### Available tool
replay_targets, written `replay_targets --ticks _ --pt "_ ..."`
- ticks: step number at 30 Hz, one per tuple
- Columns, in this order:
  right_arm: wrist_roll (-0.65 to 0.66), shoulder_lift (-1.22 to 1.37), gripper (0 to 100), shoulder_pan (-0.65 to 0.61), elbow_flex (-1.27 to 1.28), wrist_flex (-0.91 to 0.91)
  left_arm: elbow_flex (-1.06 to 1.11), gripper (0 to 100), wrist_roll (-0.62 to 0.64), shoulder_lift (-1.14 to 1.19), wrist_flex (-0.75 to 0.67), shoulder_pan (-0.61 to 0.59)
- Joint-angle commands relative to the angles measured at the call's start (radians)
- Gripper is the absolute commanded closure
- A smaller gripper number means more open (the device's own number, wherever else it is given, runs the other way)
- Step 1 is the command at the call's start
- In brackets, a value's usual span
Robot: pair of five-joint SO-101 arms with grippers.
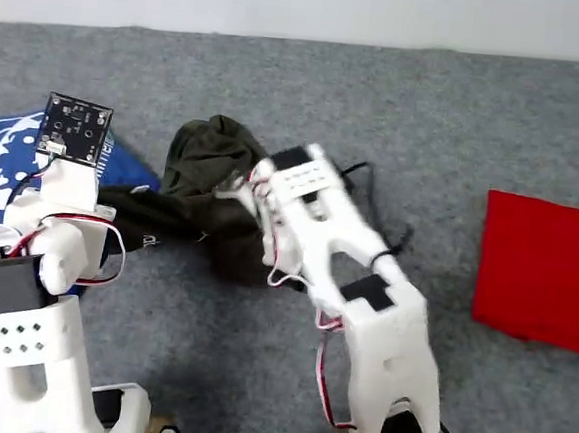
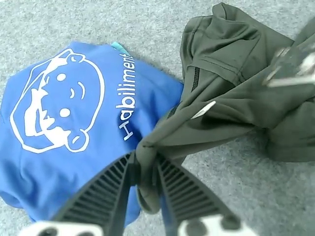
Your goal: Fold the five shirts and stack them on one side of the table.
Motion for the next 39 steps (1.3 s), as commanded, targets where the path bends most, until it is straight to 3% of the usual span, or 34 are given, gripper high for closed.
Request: replay_targets --ticks 1,7,11,19,27,39 --pt "0.063 -0.308 98.7 0.084 -0.008 0.054 -0.134 99 0.009 -0.031 0.017 -0.002" --pt "0.189 -0.671 98.7 0.24 -0.008 0.051 -0.245 99 -0.006 -0.029 -0.035 -0.002" --pt "0.278 -0.849 98.7 0.352 -0.008 0.036 -0.283 99 -0.115 -0.029 -0.091 0.0" --pt "0.402 -1.161 98.7 0.495 -0.008 -0.206 -0.392 99 -0.166 -0.029 -0.198 0.006" --pt "0.499 -1.322 98.7 0.538 -0.008 -0.549 -0.394 99 -0.285 -0.058 -0.161 0.195" --pt "0.52 -1.429 98.7 0.733 -0.008 -0.819 -0.39 99 -0.285 -0.183 -0.183 0.209"
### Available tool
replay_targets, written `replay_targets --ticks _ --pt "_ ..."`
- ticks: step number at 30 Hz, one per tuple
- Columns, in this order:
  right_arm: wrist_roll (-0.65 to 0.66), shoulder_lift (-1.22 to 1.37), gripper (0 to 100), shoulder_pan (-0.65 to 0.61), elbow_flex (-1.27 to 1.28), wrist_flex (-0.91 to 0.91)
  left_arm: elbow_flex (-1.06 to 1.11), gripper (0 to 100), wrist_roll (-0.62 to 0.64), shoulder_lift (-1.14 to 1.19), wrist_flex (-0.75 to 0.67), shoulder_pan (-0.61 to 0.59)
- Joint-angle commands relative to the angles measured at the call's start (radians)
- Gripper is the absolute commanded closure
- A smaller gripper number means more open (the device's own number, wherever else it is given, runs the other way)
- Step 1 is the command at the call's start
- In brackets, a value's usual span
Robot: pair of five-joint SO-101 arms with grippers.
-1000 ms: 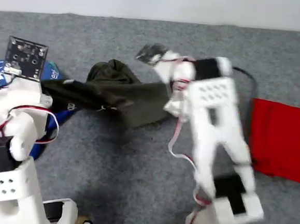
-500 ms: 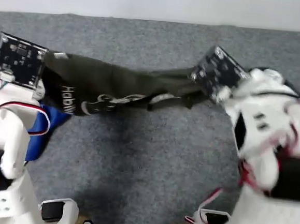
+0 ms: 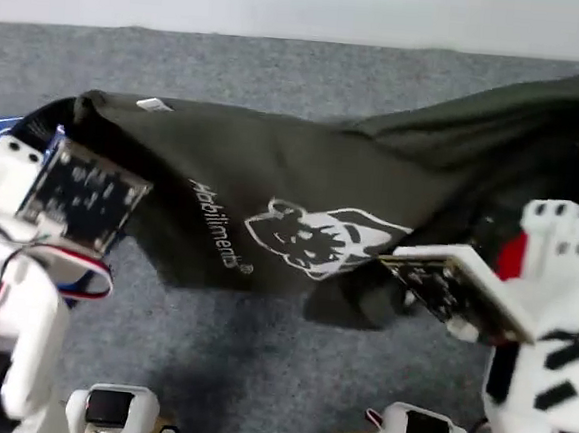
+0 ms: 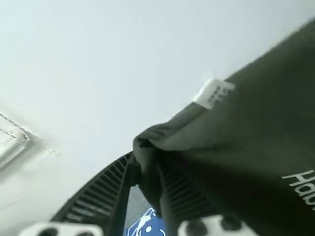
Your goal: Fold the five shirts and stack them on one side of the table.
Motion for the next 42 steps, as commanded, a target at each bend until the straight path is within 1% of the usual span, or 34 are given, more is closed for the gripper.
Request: replay_targets --ticks 1,3,6,8,10,14,17,19,21,25,28,30,33,34,37,42 --pt "0.005 -0.022 98.7 0.064 -0.008 -0.093 -0.041 99 -0.008 -0.048 -0.025 0.006" --pt "0.005 -0.035 98.7 0.082 -0.008 -0.122 -0.042 99 -0.008 -0.08 0.002 0.008" --pt "0.005 -0.059 98.7 0.116 -0.008 -0.151 -0.044 99 -0.017 -0.143 0.097 0.063" --pt "0.003 -0.074 98.7 0.14 -0.008 -0.168 -0.044 99 -0.061 -0.196 0.15 0.084" --pt "0.003 -0.093 98.7 0.159 -0.008 -0.18 -0.044 99 -0.089 -0.241 0.164 0.083" --pt "0.003 -0.13 98.7 0.173 -0.008 -0.173 -0.044 99 -0.138 -0.301 0.152 0.026" --pt "0.005 -0.142 98.7 0.185 -0.003 -0.168 -0.044 99 -0.147 -0.311 0.101 -0.009" --pt "0.003 -0.137 98.7 0.216 -0.002 -0.157 -0.044 99 -0.147 -0.31 0.074 -0.015" --pt "0.002 -0.134 98.7 0.229 0.005 -0.107 -0.036 99 -0.147 -0.307 0.064 -0.012" --pt "0.006 -0.14 98.7 0.228 0.107 -0.027 0.018 99 -0.149 -0.279 0.066 -0.011" --pt "0.006 -0.137 98.7 0.226 0.226 -0.022 0.079 99 -0.15 -0.256 0.055 -0.011" --pt "0.014 -0.137 98.7 0.189 0.322 -0.042 0.153 99 -0.15 -0.239 0.003 -0.011" --pt "0.083 -0.14 98.7 0.116 0.485 -0.077 0.286 99 -0.15 -0.218 -0.13 -0.011" --pt "0.086 -0.139 98.7 0.099 0.539 -0.105 0.334 99 -0.15 -0.21 -0.183 -0.011" --pt "0.089 -0.136 98.7 0.058 0.715 -0.251 0.463 99 -0.149 -0.181 -0.353 -0.011" --pt "0.094 -0.128 98.7 -0.007 0.994 -0.575 0.627 99 -0.149 -0.086 -0.585 -0.011"
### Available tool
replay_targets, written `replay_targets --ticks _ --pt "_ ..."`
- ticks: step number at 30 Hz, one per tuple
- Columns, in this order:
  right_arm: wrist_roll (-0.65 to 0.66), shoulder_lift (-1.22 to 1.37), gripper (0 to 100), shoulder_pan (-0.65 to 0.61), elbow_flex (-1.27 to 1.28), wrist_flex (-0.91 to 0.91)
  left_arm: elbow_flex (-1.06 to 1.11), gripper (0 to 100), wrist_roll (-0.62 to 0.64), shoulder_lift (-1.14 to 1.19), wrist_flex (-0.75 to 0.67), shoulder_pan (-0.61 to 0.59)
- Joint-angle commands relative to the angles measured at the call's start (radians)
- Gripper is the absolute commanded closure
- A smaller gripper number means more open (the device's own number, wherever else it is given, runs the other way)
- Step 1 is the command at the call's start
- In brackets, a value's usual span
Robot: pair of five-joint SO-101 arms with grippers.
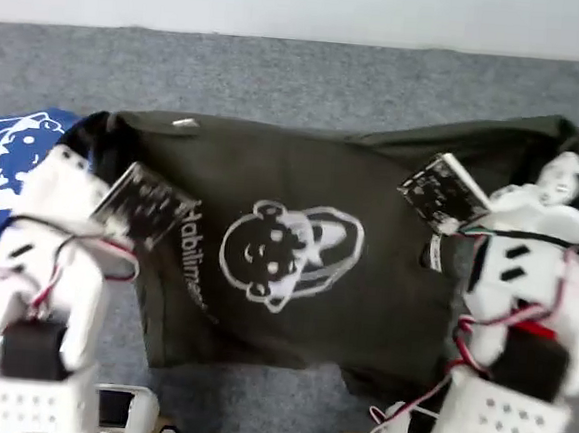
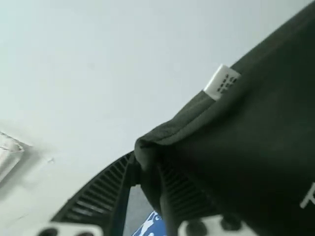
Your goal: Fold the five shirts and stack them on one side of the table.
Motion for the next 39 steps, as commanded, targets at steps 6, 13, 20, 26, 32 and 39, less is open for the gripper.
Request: replay_targets --ticks 6,13,20,26,32,39 --pt "0.074 0.156 98.7 -0.074 0.222 -0.501 0.113 99 -0.012 0.258 -0.359 -0.006" --pt "0.126 0.527 98.7 -0.079 0.124 -0.828 0.082 99 -0.034 0.592 -0.595 -0.006" --pt "0.132 0.901 98.7 -0.079 -0.169 -0.987 -0.17 99 -0.072 0.908 -0.637 -0.006" --pt "0.132 1.129 98.8 -0.076 -0.445 -0.99 -0.363 99 -0.075 1.082 -0.635 -0.011" --pt "0.132 1.225 98.8 -0.074 -0.598 -0.987 -0.472 99 -0.075 1.155 -0.635 -0.006" --pt "0.133 1.256 98.8 -0.073 -0.632 -0.983 -0.522 99 -0.077 1.206 -0.634 -0.006"
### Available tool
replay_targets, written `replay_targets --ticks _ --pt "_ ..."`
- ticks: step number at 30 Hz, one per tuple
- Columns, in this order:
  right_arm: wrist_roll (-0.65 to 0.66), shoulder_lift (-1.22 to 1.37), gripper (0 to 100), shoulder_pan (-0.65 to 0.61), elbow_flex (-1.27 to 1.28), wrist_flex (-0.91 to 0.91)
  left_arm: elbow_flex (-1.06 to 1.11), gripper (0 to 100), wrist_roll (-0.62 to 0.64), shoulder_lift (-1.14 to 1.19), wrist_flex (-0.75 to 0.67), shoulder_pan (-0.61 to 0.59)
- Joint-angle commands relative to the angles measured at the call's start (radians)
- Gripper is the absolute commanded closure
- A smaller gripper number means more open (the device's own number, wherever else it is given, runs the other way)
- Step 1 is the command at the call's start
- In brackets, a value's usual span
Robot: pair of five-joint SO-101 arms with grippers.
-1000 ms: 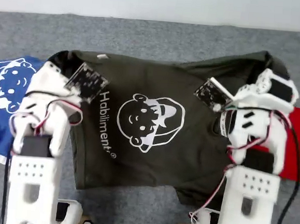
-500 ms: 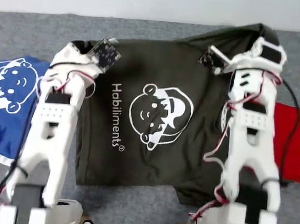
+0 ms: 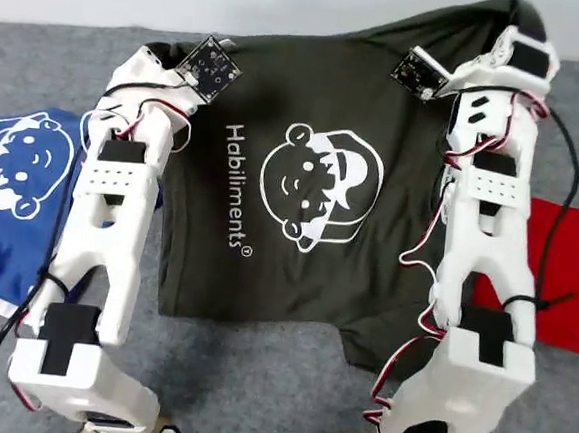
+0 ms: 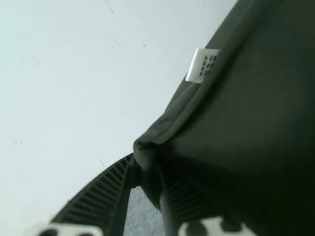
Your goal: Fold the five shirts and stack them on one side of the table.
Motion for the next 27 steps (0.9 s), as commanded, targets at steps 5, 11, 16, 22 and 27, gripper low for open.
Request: replay_targets --ticks 5,11,16,22,27 --pt "0.011 -0.019 98.8 0.007 -0.06 0.134 -0.054 99 -0.015 -0.003 0.107 -0.006" --pt "0.041 -0.111 98.8 0.025 -0.06 0.553 -0.053 99 -0.015 -0.003 0.307 -0.009" --pt "0.043 -0.209 98.8 0.024 -0.061 0.932 -0.053 99 -0.015 -0.003 0.485 -0.009" --pt "0.038 -0.325 98.7 0.024 -0.061 1.303 -0.053 99 -0.015 -0.011 0.658 -0.015" --pt "0.038 -0.397 98.7 0.024 -0.061 1.593 -0.058 99 -0.015 -0.011 0.848 -0.008"
